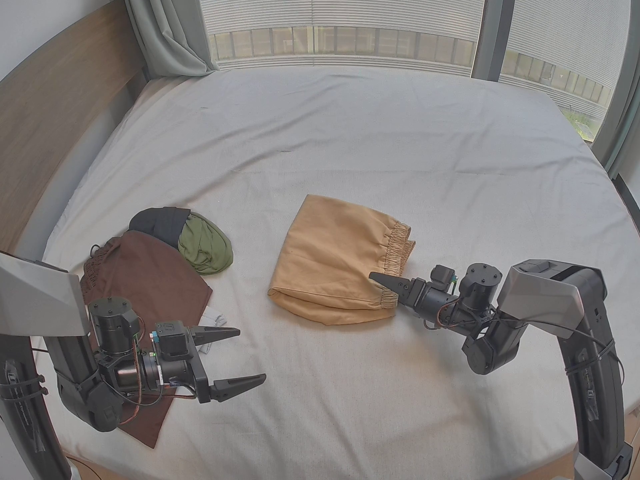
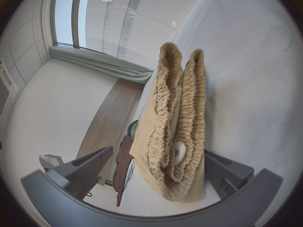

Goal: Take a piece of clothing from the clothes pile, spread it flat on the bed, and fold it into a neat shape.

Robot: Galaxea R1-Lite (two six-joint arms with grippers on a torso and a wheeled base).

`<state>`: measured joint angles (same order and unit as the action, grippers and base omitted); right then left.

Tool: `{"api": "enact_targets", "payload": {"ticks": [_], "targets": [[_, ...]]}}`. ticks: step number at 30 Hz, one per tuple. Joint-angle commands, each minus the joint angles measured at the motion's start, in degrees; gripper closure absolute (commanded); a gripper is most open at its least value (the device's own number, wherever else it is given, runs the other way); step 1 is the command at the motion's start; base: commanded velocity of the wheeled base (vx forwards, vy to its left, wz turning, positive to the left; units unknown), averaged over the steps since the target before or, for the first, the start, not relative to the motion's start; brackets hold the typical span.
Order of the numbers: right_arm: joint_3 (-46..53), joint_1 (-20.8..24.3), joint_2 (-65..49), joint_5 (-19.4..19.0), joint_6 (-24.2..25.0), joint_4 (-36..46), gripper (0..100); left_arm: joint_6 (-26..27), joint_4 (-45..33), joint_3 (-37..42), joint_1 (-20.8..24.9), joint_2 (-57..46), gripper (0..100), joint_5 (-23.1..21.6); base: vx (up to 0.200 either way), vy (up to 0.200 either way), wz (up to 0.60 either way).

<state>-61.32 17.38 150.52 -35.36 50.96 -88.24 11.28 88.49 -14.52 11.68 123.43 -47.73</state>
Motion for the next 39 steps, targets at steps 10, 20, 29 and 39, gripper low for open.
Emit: {"api": "enact_targets", "payload": {"ticks": [10, 20, 29, 39], "targets": [[8.8, -6.3, -17.1, -0.1, -4.5, 1.7, 0, 0.0, 0.0, -0.2, 0.1, 0.1, 0, 0.0, 0.000, 0.000, 0.00], [2.0, -3.3, -17.3, -0.1, -4.4, 6.5, 0, 0.0, 0.0, -0.3, 0.4, 0.1, 0, 0.1, 0.000, 0.000, 0.00], [-9.1, -2.3, -8.8, -0.1, -4.4, 11.4, 0, 0.0, 0.0, -0.3, 0.3, 0.2, 0, 0.1, 0.000, 0.000, 0.00], [-14.8, -2.0, 0.3, 2.4, -8.6, 13.7, 0, 0.1, 0.0, -0.3, 0.0, 1.1, 0, 0.1, 0.000, 0.000, 0.00]]}}
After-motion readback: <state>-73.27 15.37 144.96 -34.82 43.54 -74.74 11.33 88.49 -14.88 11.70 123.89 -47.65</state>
